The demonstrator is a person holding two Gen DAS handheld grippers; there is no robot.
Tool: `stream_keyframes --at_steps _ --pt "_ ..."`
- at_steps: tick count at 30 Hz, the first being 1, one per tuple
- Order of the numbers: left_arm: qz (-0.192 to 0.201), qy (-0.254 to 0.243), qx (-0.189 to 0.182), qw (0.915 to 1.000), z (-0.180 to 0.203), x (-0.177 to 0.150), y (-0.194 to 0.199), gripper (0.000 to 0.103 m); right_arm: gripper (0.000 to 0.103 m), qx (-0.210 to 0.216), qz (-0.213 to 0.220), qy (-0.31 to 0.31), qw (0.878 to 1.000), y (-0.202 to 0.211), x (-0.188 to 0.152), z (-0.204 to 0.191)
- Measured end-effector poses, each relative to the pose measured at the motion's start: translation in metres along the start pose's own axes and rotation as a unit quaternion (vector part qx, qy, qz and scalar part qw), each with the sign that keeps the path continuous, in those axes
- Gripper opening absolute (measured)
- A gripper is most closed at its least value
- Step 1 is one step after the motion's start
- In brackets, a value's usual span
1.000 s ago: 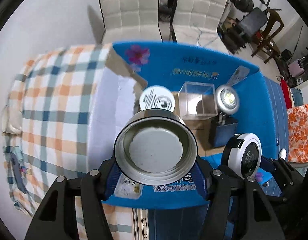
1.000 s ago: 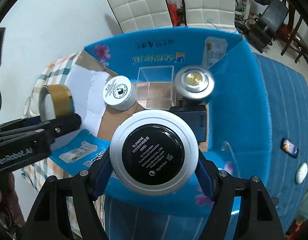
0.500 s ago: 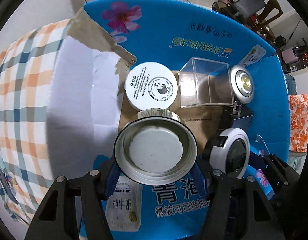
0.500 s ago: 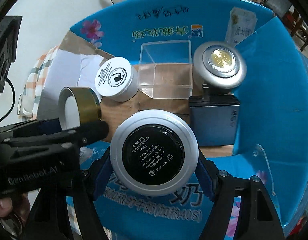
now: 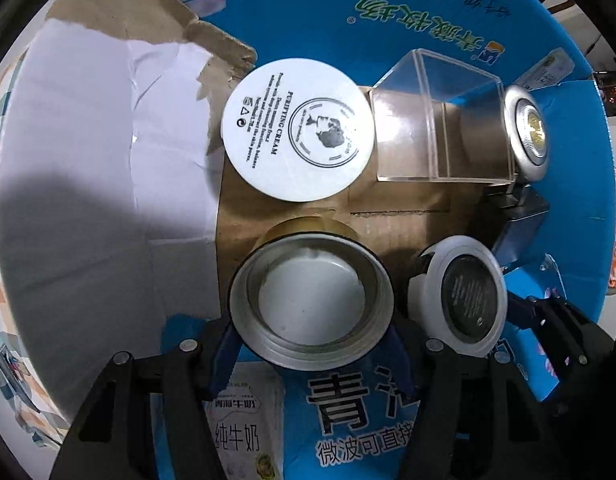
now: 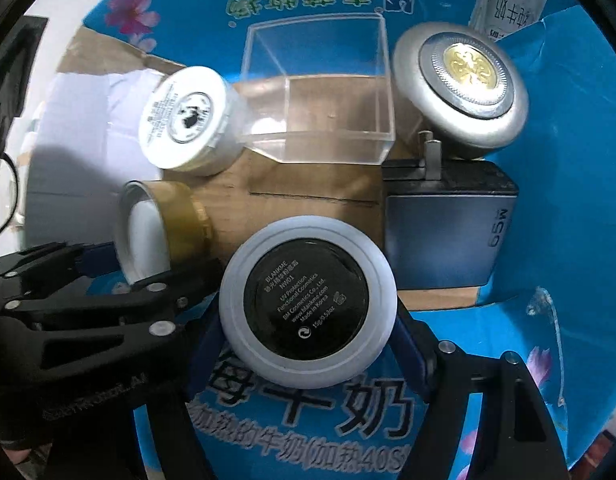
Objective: Organize rigid objects
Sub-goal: 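Carry the tin lid and black round case into the blue box and release both, then lift both open tools up out of the blue box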
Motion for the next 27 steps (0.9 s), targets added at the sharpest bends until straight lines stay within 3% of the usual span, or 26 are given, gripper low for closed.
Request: stream_keyframes --at_steps 7,10,14,16,18,27 --pt "-0.016 0.011 -0.007 0.9998 -0.012 0.000 -0.008 0.060 0.078 -0.001 -0.022 -0.002 1.000 -0.008 0.005 -0.001" --pt "-0.012 0.011 0.002 0.9999 -0.015 -0.003 -0.003 0.061 0.090 -0.007 -0.022 -0.004 1.000 -0.010 0.006 -0.002" --pt "0.002 0.011 -0.006 0.9999 -0.013 -0.009 0.008 0.078 0.096 -0.015 -0.010 -0.006 1.000 0.000 0.004 -0.001" --pt "0.008 0.008 -0.020 0.9997 -0.010 -0.012 0.012 0.094 0.097 -0.015 -0.004 -0.004 1.000 0.006 0.001 0.000" --pt "0.013 0.006 -0.019 0.9997 -0.006 -0.017 0.017 0.103 0.099 -0.023 0.002 -0.006 1.000 0.014 -0.002 0.004" --pt "0.073 0.014 0.020 0.9970 0.006 -0.041 0.046 0.103 0.101 -0.057 0.049 -0.022 0.997 0.053 -0.023 0.021"
Point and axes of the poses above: each gripper's, at about its wrist camera, not at the fingertips, and y roughly against the way its jaws point, z to its right, x to its top, the point moved 4 cm from there along -y, roughly the way its jaws point, and after that the axes turned 13 degrees about -z, right-handed, at the moved point
